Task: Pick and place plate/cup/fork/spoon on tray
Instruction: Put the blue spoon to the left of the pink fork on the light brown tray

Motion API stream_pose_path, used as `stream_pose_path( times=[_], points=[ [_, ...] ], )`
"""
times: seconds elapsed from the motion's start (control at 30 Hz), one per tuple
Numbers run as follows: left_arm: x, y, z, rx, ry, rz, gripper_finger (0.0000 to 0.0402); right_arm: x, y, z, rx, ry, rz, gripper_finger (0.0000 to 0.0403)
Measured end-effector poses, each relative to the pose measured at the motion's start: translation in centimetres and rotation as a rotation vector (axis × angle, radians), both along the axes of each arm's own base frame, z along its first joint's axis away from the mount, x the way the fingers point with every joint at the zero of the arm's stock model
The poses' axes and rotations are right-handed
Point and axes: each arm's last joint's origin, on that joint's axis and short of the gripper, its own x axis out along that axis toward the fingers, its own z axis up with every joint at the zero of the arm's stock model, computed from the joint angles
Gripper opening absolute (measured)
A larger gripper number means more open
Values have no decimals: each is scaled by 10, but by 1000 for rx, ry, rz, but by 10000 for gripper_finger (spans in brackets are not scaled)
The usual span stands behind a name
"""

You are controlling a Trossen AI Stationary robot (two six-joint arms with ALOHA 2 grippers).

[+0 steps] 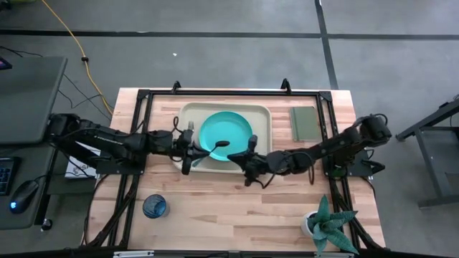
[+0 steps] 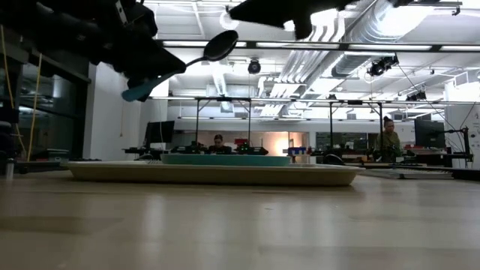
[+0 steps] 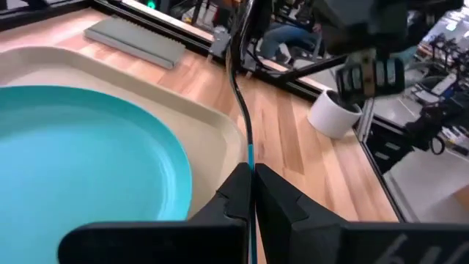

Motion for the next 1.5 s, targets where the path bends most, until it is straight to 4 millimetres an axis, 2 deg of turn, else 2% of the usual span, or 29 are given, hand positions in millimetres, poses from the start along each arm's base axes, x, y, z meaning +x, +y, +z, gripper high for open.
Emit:
stream_pose_path(
  times=[0.2,0.37,0.5,0.67,0.8,0.93,1.1,1.17,1.33,1.5],
  points=[
    [-10,-1,8,25,0,37,0,-28,1,18,95,106,-22,0],
    [-18,-2,17,106,-21,160,0,-52,-12,12,148,132,-246,0],
    [-21,-7,22,160,-46,181,0,-83,-29,-2,182,-41,-447,0],
    [-21,-10,23,204,-49,209,0,-129,-45,4,291,-410,-733,0],
    [-22,-9,25,248,-50,238,0,-151,-50,1,351,-514,-790,0],
    [-21,-9,26,252,-58,244,0,-152,-52,-3,347,-521,-770,0],
    [-21,-9,26,254,-58,246,0,-141,-44,-6,350,-494,-375,0],
    [-21,-10,26,254,-57,244,0,-137,-40,-6,360,-454,-291,0],
    [-21,-13,26,254,-58,228,0,-126,-38,-9,393,-303,-301,0],
    [-22,-12,26,260,-55,253,0,-115,-47,-8,505,-141,-319,0]
  ],
)
